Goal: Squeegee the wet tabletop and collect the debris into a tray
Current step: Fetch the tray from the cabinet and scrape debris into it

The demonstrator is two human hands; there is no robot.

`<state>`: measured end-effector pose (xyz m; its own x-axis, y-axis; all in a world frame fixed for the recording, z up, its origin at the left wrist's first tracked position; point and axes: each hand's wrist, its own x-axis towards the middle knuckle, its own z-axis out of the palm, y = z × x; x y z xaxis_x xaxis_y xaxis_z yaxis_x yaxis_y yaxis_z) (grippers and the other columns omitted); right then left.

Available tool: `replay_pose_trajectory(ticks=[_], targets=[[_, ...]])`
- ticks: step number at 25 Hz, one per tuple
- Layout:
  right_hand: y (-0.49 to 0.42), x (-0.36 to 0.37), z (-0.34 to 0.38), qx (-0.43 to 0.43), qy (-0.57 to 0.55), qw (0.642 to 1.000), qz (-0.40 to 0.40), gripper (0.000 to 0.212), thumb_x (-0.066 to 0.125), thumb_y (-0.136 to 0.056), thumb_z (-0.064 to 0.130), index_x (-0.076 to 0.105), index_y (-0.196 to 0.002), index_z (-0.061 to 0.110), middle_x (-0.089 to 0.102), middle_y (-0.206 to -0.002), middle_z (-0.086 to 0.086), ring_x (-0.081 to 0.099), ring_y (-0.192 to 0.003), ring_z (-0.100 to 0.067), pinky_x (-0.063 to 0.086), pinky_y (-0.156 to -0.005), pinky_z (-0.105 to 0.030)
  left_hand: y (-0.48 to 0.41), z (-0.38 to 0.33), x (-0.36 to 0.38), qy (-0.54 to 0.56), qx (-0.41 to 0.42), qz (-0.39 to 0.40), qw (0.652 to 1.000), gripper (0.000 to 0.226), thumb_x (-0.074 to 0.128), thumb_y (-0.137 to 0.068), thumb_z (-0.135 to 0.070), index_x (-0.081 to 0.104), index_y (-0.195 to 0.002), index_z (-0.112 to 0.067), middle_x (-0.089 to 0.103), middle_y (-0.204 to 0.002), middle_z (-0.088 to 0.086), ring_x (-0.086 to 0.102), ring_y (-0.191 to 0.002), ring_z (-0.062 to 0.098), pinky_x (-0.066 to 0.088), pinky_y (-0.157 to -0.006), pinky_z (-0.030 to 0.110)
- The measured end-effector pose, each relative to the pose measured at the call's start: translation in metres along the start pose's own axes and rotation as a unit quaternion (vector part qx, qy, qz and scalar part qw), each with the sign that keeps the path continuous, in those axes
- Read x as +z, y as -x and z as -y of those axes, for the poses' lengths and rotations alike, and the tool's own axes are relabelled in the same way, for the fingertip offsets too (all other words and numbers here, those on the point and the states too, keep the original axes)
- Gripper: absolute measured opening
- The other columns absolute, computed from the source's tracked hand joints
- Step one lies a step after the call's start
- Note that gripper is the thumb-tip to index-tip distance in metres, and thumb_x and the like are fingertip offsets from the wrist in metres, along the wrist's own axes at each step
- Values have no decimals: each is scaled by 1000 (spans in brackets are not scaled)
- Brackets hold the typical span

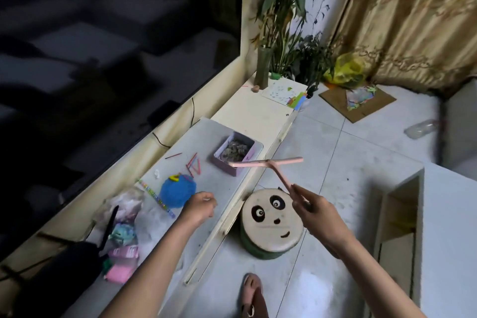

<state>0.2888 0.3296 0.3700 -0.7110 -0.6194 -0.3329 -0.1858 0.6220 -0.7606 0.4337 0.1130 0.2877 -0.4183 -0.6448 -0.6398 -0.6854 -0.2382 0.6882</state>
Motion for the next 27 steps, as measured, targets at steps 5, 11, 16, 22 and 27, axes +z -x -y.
replay_pose_trajectory(ticks=[5,11,16,22,27], targets=[[-112,-7,11,20,25,999,5,34,50,-95,21,56,-129,23,72,-91,-2,65,-91,-19,47,-74,-31,-97,-43,20,48,-89,9,995,13,45,-93,-11,55,-98,-17,52,-86,6,56,-66,20,34,-54,21],[-228,8,17,37,11,999,-2,28,47,-97,29,49,-112,5,67,-86,-15,61,-89,-32,48,-73,-36,-233,-60,32,33,-153,-5,988,11,48,-91,-23,48,-91,-13,54,-85,7,61,-79,25,47,-71,30],[-286,27,-3,82,-2,997,-10,27,47,-97,26,48,-114,6,59,-72,-12,46,-65,-25,36,-62,-31,-323,-44,50,47,-225,5,973,36,58,-91,-39,43,-109,-11,53,-98,12,59,-86,30,52,-75,37],[-318,30,-29,133,-35,989,-50,16,51,-95,33,53,-109,23,61,-67,15,46,-56,-6,42,-61,-28,-377,-27,81,159,-300,12,940,40,58,-95,-19,48,-128,-1,58,-115,19,60,-81,29,56,-66,39],[-314,24,-55,178,-54,981,-57,24,53,-95,33,57,-118,35,62,-72,19,51,-68,-7,43,-67,-31,-385,-17,85,199,-269,-1,942,36,38,-93,9,51,-125,1,61,-111,17,59,-85,25,51,-78,45]])
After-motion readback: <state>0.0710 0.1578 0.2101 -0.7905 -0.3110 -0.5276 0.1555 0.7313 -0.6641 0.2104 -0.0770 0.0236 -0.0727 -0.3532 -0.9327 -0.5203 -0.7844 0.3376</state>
